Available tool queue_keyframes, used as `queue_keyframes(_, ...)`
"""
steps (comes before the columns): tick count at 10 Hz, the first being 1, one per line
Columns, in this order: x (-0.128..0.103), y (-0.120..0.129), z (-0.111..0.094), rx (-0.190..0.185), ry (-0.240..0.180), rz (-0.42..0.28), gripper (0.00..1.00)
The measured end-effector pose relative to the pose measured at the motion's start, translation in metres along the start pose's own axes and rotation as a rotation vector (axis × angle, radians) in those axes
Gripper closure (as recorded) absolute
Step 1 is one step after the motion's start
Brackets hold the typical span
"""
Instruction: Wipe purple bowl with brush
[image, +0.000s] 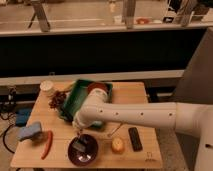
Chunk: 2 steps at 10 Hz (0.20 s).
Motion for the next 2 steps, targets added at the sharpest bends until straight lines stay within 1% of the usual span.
queue_keyframes(2, 0.0072, -0.0043, -0.0193, -0.035, -0.046, 0.054, 1.00)
